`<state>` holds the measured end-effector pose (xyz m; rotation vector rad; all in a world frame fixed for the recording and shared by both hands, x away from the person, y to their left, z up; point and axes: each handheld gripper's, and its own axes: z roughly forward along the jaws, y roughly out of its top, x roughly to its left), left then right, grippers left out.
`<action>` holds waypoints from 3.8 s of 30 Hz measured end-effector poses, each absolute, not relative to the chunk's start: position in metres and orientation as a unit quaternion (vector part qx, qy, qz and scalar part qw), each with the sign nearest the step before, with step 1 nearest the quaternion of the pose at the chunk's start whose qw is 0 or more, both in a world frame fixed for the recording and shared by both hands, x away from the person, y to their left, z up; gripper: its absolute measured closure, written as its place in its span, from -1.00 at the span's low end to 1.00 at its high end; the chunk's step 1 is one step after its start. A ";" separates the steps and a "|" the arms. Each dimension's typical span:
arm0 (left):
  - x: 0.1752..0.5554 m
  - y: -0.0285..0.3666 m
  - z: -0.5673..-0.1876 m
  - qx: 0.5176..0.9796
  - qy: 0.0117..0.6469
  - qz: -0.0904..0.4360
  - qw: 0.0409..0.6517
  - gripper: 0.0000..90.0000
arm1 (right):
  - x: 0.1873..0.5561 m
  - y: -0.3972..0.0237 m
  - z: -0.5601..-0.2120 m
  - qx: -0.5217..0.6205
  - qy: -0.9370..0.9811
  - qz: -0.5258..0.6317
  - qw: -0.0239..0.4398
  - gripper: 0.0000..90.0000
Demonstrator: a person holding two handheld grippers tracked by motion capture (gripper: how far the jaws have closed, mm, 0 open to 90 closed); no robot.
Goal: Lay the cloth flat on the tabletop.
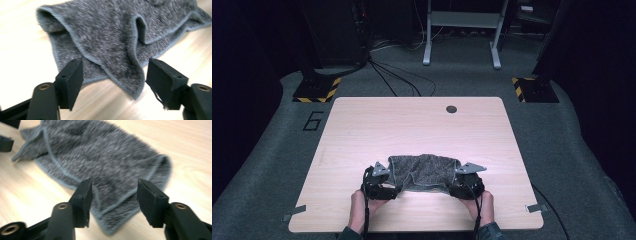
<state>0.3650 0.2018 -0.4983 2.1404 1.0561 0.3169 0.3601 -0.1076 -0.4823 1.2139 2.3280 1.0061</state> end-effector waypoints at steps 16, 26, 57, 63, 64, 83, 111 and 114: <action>0.361 0.188 -0.509 0.852 0.380 0.105 0.343 0.23 | 0.366 -0.097 -0.511 0.422 0.834 0.320 0.157 0.63; 0.360 0.193 -0.509 0.852 0.375 0.113 0.348 0.89 | 0.368 -0.103 -0.509 0.432 0.827 0.325 0.151 0.90; 0.378 0.220 -0.491 0.840 0.387 0.127 0.359 0.98 | 0.359 -0.135 -0.467 0.442 0.798 0.372 0.169 0.96; 0.429 0.224 -0.481 0.828 0.398 0.113 0.379 0.99 | 0.401 -0.136 -0.454 0.438 0.798 0.370 0.186 0.98; 0.438 0.223 -0.479 0.823 0.405 0.108 0.383 0.99 | 0.417 -0.135 -0.452 0.442 0.796 0.366 0.191 0.98; 0.440 0.230 -0.332 0.808 0.319 0.277 0.412 0.99 | 0.444 -0.124 -0.299 0.349 0.769 0.427 0.324 0.98; 0.346 0.242 -0.490 0.844 0.372 0.090 0.376 0.03 | 0.343 -0.166 -0.486 0.425 0.817 0.364 0.140 0.28; 0.350 0.249 -0.482 0.829 0.390 0.105 0.386 -0.22 | 0.348 -0.173 -0.478 0.433 0.809 0.370 0.147 -0.05</action>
